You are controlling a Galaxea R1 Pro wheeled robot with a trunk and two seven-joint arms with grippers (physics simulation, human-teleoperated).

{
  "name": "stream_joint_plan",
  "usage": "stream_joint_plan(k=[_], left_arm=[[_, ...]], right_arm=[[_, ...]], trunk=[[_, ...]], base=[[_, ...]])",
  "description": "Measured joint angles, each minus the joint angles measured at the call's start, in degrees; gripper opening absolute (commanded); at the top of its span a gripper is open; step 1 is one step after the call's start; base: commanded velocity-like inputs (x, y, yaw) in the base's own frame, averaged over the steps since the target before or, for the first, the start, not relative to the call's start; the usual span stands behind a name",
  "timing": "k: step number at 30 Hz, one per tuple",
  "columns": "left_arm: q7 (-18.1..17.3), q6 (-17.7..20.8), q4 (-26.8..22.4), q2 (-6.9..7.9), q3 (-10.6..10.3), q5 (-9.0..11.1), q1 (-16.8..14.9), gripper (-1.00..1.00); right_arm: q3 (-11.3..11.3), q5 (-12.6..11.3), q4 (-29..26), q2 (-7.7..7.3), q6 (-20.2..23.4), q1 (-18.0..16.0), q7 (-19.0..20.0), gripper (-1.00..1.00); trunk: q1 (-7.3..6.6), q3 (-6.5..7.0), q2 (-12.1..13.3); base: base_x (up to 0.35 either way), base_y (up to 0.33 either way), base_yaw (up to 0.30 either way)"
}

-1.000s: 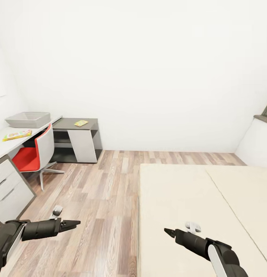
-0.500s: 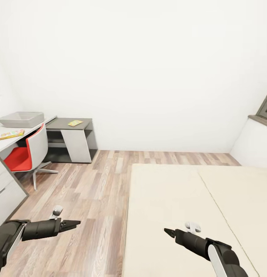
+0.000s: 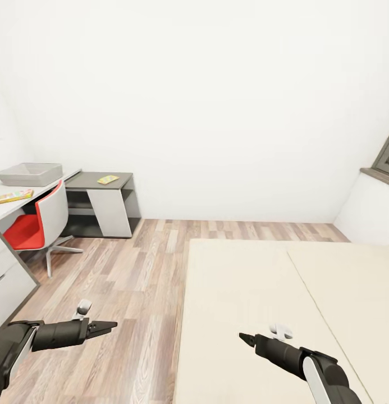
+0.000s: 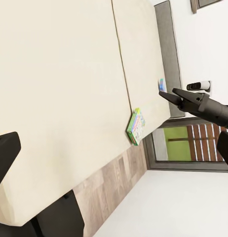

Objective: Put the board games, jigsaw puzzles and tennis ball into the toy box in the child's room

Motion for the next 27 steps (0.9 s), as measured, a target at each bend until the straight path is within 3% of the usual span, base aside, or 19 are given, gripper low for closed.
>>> stream_joint_plan(k=[10, 27], left_arm=[[0.0, 0.0, 0.0, 0.01, 0.1, 0.0, 0.0, 1.0], [0.0, 0.0, 0.0, -0.02, 0.1, 0.0, 0.0, 1.0]], right_arm=[[0.0, 0.0, 0.0, 0.0, 0.0, 0.0, 0.0, 1.0], [0.0, 0.0, 0.0, 0.0, 0.0, 0.0, 0.0, 1.0]], trunk=[[0.0, 0.19, 0.0], [0.0, 0.22, 0.0]], base=[[0.0, -0.001, -0.085], [0.0, 0.0, -0.007]])
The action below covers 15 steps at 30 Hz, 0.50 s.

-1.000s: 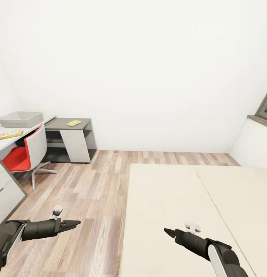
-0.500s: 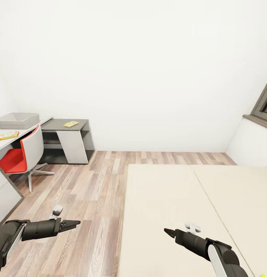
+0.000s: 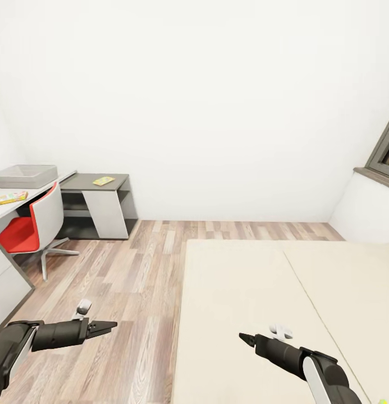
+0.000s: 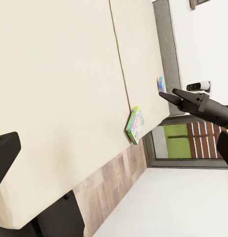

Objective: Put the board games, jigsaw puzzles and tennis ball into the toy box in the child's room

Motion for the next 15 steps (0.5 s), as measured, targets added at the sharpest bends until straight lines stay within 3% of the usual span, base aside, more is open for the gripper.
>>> stream_joint_plan(k=[9, 15], left_arm=[[0.0, 0.0, 0.0, 0.01, 0.0, 0.0, 0.0, 1.0], [0.0, 0.0, 0.0, 0.04, 0.0, 0.0, 0.0, 1.0]], right_arm=[[0.0, 0.0, 0.0, 0.0, 0.0, 0.0, 0.0, 1.0], [0.0, 0.0, 0.0, 0.0, 0.1, 0.0, 0.0, 1.0]], trunk=[[0.0, 0.01, 0.0], [0.0, 0.21, 0.0]], base=[[0.0, 0.0, -0.008], [0.0, 0.0, -0.111]])
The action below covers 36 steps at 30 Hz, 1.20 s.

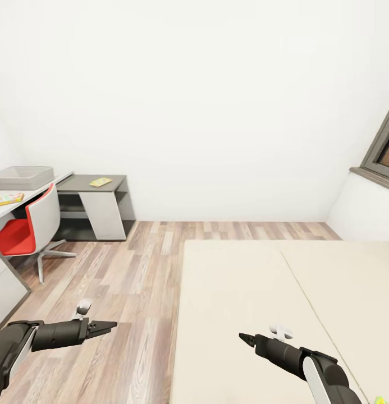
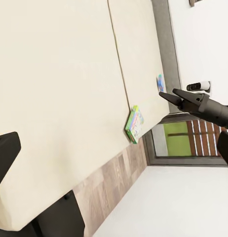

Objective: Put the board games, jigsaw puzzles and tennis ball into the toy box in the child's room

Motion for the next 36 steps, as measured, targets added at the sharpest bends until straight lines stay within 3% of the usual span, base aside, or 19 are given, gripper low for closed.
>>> stream_joint_plan(k=[36], left_arm=[[0.0, 0.0, 0.0, 0.0, 0.0, 0.0, 0.0, 1.0]], right_arm=[[0.0, 0.1, 0.0, 0.0, -0.3, 0.0, -0.1, 1.0]], trunk=[[0.0, 0.2, 0.0]], base=[[0.0, 0.0, -0.012]])
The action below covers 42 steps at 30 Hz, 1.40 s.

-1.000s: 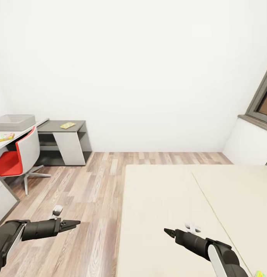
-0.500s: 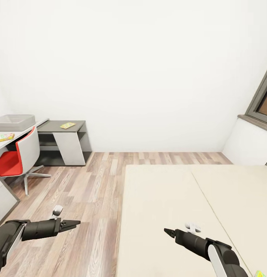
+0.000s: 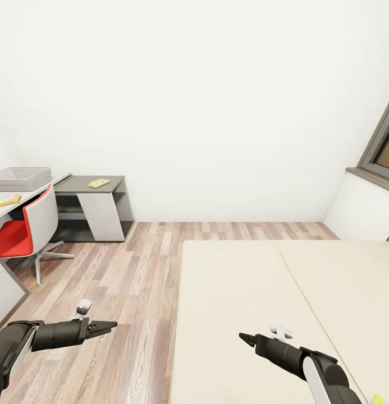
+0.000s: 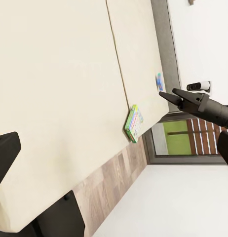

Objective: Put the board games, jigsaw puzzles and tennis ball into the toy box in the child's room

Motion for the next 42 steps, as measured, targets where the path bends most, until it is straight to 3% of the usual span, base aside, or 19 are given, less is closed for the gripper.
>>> stream_joint_plan(k=[42], left_arm=[[0.0, 0.0, 0.0, 0.0, 0.0, 0.0, 0.0, 1.0]], right_arm=[[0.0, -0.1, 0.0, 0.0, 0.0, 0.0, 0.0, 1.0]], trunk=[[0.01, 0.0, 0.0]], base=[[-0.016, 0.0, 0.0]])
